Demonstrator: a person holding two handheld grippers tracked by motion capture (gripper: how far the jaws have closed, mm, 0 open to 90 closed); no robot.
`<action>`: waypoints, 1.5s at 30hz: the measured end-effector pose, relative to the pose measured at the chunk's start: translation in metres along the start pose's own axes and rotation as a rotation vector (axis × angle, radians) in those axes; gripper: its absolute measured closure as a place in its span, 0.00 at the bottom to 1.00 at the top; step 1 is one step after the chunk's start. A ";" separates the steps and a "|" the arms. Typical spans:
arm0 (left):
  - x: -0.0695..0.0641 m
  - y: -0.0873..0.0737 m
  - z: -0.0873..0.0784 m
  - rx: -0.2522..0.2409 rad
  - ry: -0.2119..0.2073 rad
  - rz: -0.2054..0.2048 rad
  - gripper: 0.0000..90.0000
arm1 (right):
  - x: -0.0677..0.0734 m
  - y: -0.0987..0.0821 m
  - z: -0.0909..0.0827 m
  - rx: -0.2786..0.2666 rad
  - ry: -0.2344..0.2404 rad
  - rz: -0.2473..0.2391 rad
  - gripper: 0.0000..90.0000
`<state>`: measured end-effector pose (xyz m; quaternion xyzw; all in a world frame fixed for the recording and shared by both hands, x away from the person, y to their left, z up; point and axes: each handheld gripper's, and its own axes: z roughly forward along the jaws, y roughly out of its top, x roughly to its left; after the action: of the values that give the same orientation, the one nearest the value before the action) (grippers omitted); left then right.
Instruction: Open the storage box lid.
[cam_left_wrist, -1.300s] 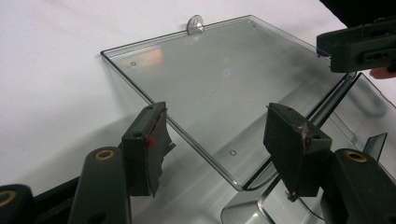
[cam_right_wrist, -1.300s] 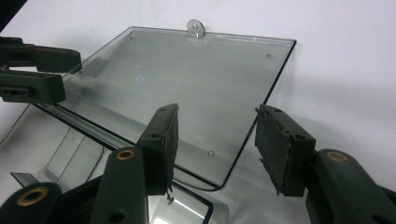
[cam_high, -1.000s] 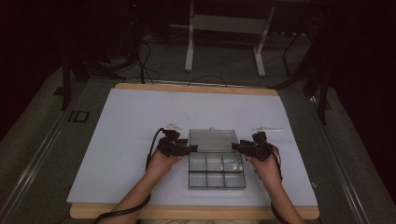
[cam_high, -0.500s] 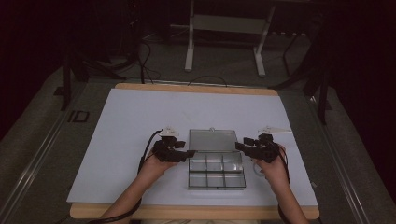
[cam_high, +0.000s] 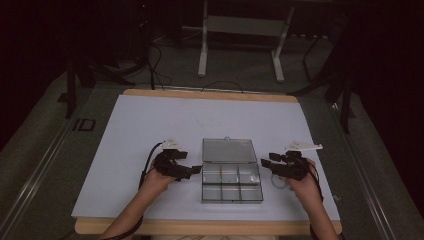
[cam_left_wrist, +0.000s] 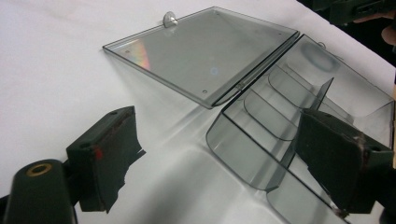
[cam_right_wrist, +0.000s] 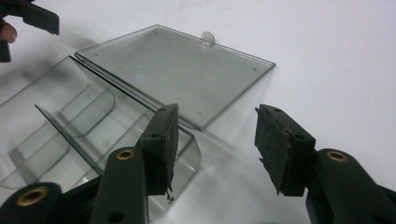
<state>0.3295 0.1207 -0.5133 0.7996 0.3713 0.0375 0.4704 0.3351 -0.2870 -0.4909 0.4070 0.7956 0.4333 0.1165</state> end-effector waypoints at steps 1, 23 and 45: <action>0.000 -0.001 0.000 0.014 0.007 0.009 0.10 | -0.001 -0.001 -0.002 -0.003 -0.006 -0.006 0.55; 0.005 -0.048 -0.022 0.016 0.069 0.110 0.03 | -0.038 -0.042 -0.028 0.117 -0.125 -0.019 0.74; 0.003 -0.061 -0.027 -0.028 0.098 0.105 0.03 | -0.032 -0.055 -0.016 0.176 -0.217 -0.006 0.99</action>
<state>0.2864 0.1596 -0.5465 0.8086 0.3508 0.1064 0.4601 0.3171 -0.3360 -0.5298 0.4576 0.8145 0.3151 0.1669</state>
